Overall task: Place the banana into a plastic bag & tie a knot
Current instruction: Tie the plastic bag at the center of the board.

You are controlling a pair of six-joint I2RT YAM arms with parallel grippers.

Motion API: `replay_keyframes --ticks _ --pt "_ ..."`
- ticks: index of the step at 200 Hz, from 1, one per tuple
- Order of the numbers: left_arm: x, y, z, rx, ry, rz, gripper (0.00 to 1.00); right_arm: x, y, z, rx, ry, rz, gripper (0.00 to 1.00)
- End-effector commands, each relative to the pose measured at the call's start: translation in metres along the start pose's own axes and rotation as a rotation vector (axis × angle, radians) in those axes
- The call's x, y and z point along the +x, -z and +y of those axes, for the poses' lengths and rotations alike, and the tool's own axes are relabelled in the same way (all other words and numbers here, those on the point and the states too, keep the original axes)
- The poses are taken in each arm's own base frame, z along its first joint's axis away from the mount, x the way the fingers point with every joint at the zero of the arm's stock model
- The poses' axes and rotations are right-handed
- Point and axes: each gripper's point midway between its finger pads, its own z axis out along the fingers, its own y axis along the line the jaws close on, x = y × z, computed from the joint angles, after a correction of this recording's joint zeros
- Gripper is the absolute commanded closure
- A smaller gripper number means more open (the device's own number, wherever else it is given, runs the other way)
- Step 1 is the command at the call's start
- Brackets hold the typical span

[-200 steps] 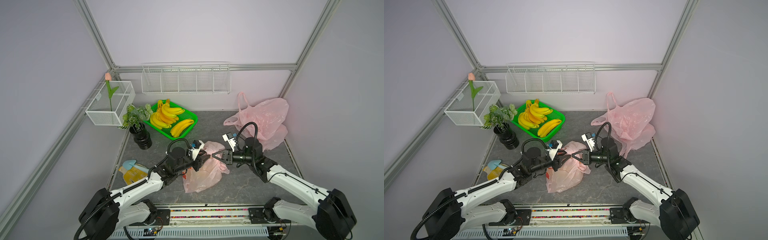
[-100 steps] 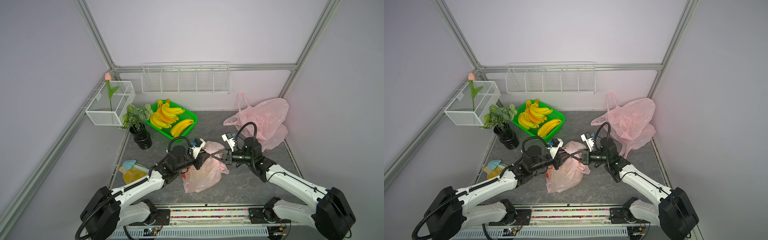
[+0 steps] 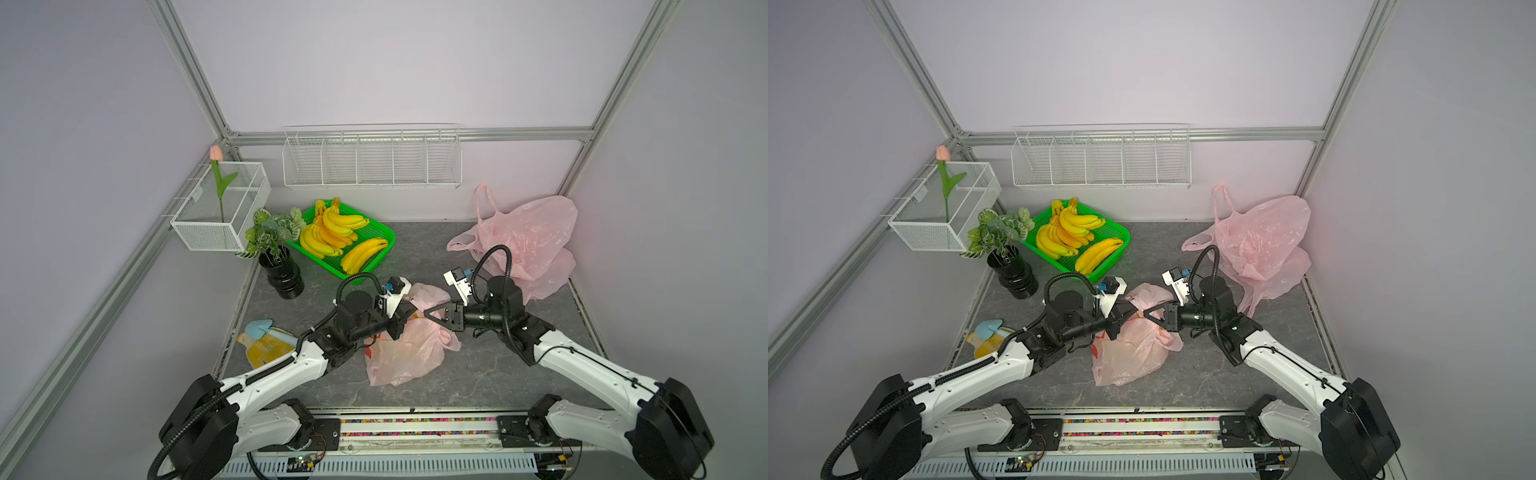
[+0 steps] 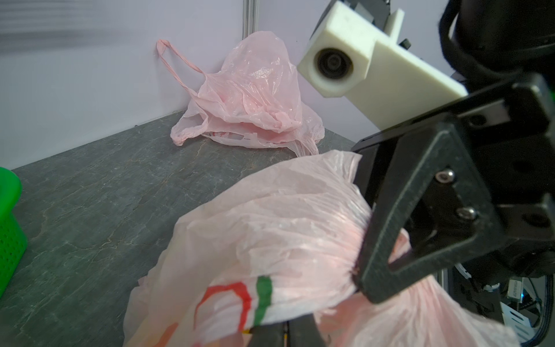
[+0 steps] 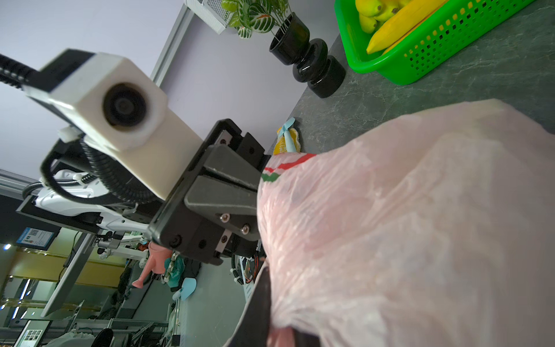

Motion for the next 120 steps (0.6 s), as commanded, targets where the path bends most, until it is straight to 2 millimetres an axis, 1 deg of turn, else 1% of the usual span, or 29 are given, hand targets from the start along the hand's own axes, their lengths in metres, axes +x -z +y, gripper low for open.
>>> replay_keyframes --ticks 1,22,30,44,57,76,120 --pt "-0.002 0.005 0.003 -0.029 0.004 -0.011 1.0 -0.003 0.005 0.007 0.01 0.039 -0.006 0.74" --pt "0.0 0.004 0.005 -0.038 0.007 -0.005 1.0 0.002 0.009 0.015 -0.014 0.061 0.015 0.61" --pt "0.0 0.003 0.006 -0.041 0.007 -0.004 1.0 0.006 0.011 0.014 -0.004 0.069 0.027 0.57" --pt "0.0 0.002 0.006 -0.04 0.005 0.0 1.0 0.015 0.017 0.011 0.031 0.084 0.062 0.52" --pt "0.001 0.001 0.007 -0.042 0.004 0.004 1.0 0.024 0.022 0.007 0.065 0.096 0.084 0.5" --pt "0.002 -0.002 0.007 -0.038 0.009 0.009 1.0 0.033 0.03 0.004 0.098 0.104 0.094 0.5" --pt "0.007 -0.009 0.007 -0.027 0.018 0.036 1.0 0.041 0.045 -0.008 0.176 0.134 0.058 0.5"
